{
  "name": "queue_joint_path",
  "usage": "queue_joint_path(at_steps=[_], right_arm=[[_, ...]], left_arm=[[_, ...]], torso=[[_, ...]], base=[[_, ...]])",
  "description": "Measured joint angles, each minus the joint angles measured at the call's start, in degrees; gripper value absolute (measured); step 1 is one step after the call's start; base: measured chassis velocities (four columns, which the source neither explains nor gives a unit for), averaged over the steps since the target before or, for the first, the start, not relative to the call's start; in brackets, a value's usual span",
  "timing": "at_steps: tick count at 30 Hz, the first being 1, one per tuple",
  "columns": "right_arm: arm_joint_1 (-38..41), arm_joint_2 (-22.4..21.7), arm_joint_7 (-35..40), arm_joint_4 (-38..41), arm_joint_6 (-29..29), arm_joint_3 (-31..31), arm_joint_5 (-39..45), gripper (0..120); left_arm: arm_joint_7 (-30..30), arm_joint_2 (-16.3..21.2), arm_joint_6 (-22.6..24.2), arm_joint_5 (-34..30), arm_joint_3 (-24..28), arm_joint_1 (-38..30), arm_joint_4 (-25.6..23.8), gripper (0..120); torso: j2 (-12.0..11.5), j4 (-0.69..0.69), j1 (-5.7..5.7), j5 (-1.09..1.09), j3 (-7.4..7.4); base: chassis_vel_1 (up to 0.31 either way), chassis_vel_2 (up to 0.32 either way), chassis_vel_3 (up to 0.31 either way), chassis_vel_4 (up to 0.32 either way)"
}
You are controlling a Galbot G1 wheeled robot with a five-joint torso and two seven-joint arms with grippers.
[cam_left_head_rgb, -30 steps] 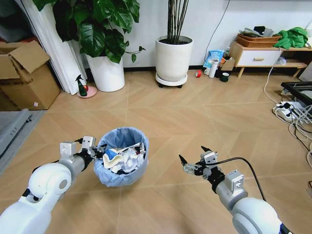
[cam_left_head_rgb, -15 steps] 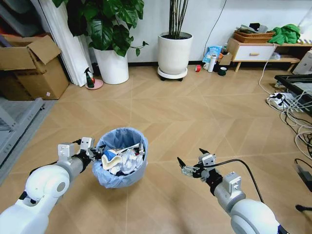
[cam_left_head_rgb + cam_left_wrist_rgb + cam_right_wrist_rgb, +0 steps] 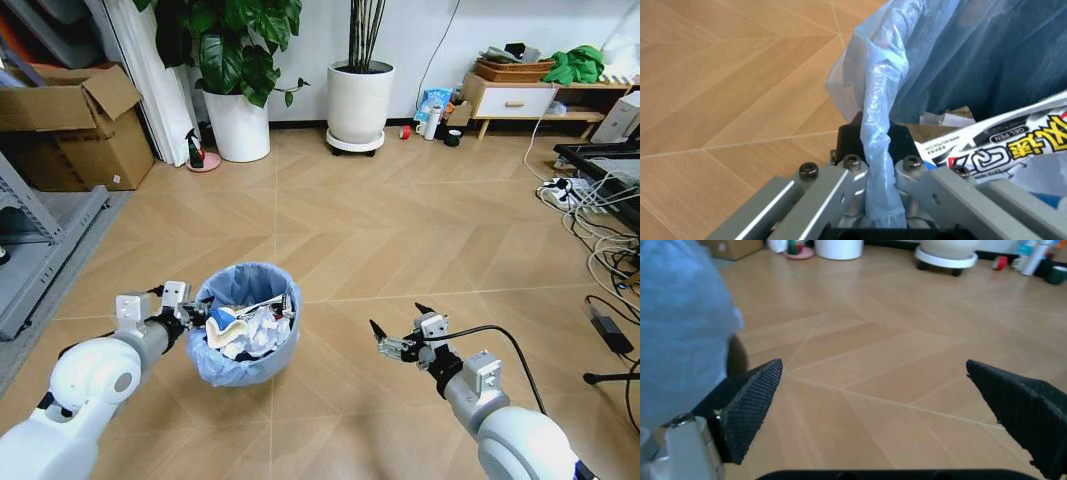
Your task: Pick up the trash bin and place the garbage on the floor into it.
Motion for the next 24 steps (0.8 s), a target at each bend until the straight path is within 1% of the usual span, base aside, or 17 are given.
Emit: queue_joint_path(at_steps=[5, 13, 20, 24], right_arm=[[-0.14, 0.37, 0.39, -1.59, 1.09, 2.50, 0.05, 100], [-2.29, 1.87, 0.16, -1.56, 2.29, 4.40, -1.69, 100], [-3.20, 2.56, -0.45, -1.24, 2.65, 4.07, -2.69, 100], [-3.48, 2.17, -0.62, -1.30, 2.69, 3.49, -1.47, 100]], left_arm=[[-0.37, -0.30, 0.00, -0.29, -0.13, 0.31, -0.16, 0], [-0.71, -0.36, 0.00, -0.34, 0.09, 0.12, -0.23, 0], [-0.69, -0.75, 0.00, -0.07, 0.02, 0.00, -0.19, 0], [-0.75, -2.42, 0.00, 1.30, 0.07, -0.95, 0.75, 0]], torso=[[0.00, 0.00, 0.02, -0.01, 0.01], [0.00, 0.00, 0.00, -0.01, 0.00], [0.00, 0.00, 0.00, -0.01, 0.00], [0.00, 0.00, 0.00, -0.01, 0.00]], base=[[-0.055, 0.021, 0.044, -0.028], [0.000, 0.000, 0.000, 0.000], [0.000, 0.000, 0.000, 0.000], [0.000, 0.000, 0.000, 0.000]])
